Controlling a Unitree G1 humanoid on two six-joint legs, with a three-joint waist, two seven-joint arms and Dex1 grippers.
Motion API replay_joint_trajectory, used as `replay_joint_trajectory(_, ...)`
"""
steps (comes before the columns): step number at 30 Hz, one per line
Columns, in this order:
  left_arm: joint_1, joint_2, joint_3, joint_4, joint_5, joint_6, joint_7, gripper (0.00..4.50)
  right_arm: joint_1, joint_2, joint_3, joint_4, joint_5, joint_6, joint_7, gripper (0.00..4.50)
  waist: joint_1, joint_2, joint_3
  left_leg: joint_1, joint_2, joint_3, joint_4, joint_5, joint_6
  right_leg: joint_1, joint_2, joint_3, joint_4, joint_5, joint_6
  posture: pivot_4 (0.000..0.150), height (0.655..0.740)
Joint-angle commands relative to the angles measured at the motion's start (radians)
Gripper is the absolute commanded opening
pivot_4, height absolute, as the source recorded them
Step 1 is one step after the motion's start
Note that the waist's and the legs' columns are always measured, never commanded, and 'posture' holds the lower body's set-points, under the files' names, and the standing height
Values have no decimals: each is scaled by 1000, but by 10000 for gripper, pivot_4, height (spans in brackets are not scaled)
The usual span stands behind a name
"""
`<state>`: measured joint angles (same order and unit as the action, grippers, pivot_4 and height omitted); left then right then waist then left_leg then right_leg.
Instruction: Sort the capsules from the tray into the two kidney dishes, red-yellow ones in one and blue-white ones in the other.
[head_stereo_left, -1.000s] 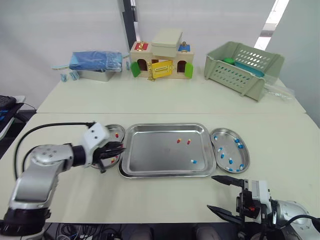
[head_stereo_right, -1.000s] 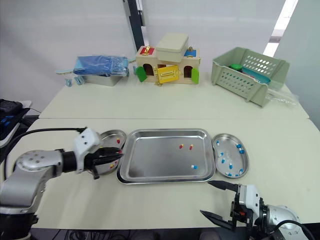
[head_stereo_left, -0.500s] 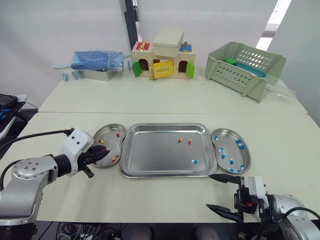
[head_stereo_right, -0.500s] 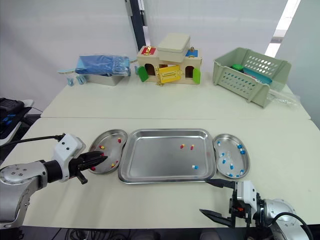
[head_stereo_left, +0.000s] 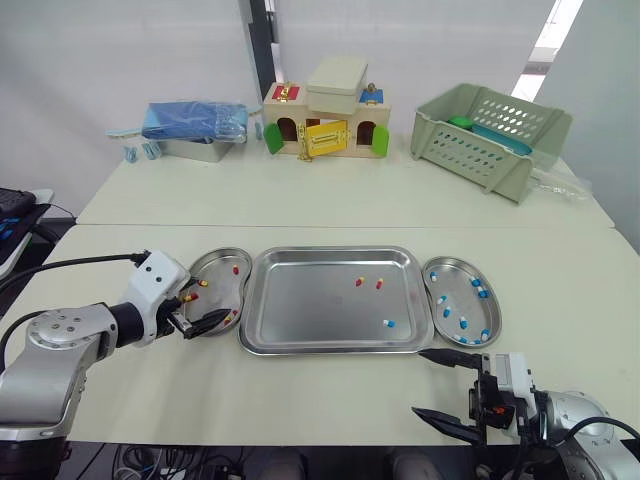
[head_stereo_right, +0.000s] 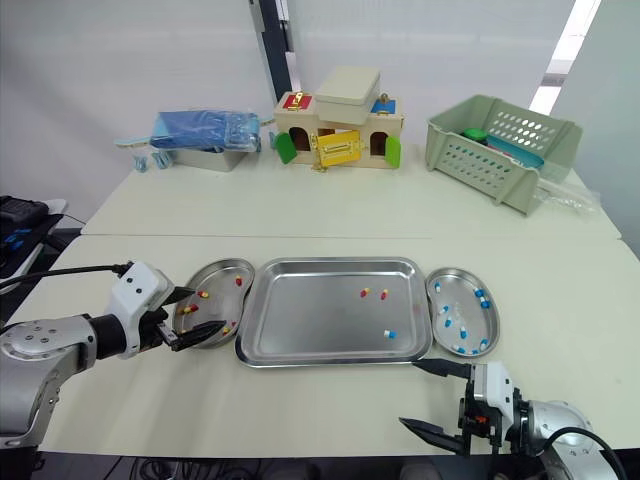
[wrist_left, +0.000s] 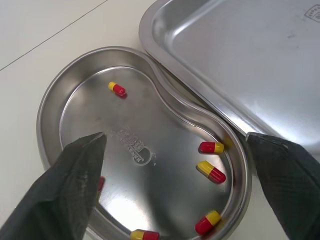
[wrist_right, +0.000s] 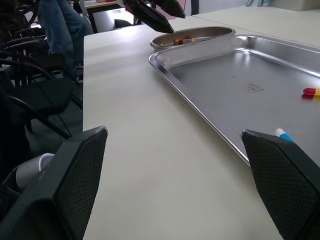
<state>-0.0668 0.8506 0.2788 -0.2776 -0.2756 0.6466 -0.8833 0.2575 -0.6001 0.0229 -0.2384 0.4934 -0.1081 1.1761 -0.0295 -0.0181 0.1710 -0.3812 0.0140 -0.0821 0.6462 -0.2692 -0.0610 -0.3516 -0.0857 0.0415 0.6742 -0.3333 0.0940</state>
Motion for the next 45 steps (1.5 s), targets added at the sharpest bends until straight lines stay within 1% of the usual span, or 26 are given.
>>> replay_joint_trajectory(1, -13, 24, 6, -13, -13, 1, 5, 44875, 9, -3, -15, -47, 17, 2, -7, 45000, 0, 0, 0, 0, 0, 0, 0, 0, 0, 0, 0, 0, 0, 0, 0, 1500, 7400)
replay_joint_trajectory(9, 2, 27, 30, -8, -29, -12, -7, 44875, -1, -17, -44, -85, 47, 56, -29, 45000, 0, 0, 0, 0, 0, 0, 0, 0, 0, 0, 0, 0, 0, 0, 0, 1500, 7400)
replay_joint_trajectory(12, 28, 35, 102, -7, -62, 6, -10, 44875, -29, -59, -109, -81, 77, 107, -45, 45000, -1, 0, 0, 0, 0, 0, 0, 0, 0, 0, 0, 0, 0, 0, 0, 1500, 7400)
replay_joint_trajectory(15, 89, 62, 205, 18, -72, 3, -20, 44875, -45, -145, -193, -53, 100, 190, -43, 45000, -4, 0, 0, 0, 0, 0, 0, 0, 0, -1, 0, 0, 0, 0, 0, 1500, 7400)
replay_joint_trajectory(17, 145, 74, 289, 45, -72, -4, -27, 44875, -59, -200, -255, -10, 109, 229, -37, 45000, -3, 0, 0, 0, 0, 0, -1, 0, 0, -1, 0, 0, 0, 0, 0, 1500, 7400)
replay_joint_trajectory(21, 243, 76, 418, 93, -64, -23, -30, 44875, -101, -268, -354, 99, 116, 272, -21, 45000, -3, 0, 0, 0, 0, 1, -1, 0, 0, -1, 0, 1, 0, 0, 0, 1500, 7400)
replay_joint_trajectory(24, 319, 74, 492, 141, -51, -55, -37, 44875, -151, -302, -396, 203, 91, 274, -12, 45000, -3, 0, 0, 0, 0, 1, -1, 0, 0, -1, 0, 1, -1, 0, 0, 1500, 7400)
replay_joint_trajectory(27, 368, 80, 538, 209, -35, -102, -39, 44875, -206, -328, -407, 322, 54, 249, 11, 45000, -3, 0, 0, 0, 0, 2, -1, 0, 0, -1, 0, 1, -1, 0, 0, 1500, 7400)
replay_joint_trajectory(30, 391, 83, 557, 246, -35, -134, -44, 44875, -257, -337, -401, 404, 31, 225, 34, 45000, -3, 0, 0, 0, 0, 2, -1, 0, 0, -1, 0, 1, -1, 0, 0, 1500, 7400)
replay_joint_trajectory(35, 418, 63, 573, 241, -44, -141, -30, 44875, -331, -340, -382, 494, -8, 194, 63, 45000, -4, 0, 0, 0, 0, 2, -1, 0, 0, -1, -1, 1, -1, 0, 0, 1500, 7400)
replay_joint_trajectory(45, 431, 45, 557, 216, -56, -145, -13, 44875, -346, -332, -384, 509, -24, 180, 100, 45000, -4, 0, 0, 0, 0, 2, -1, 0, 0, -1, -1, 1, -1, 0, 0, 1500, 7400)
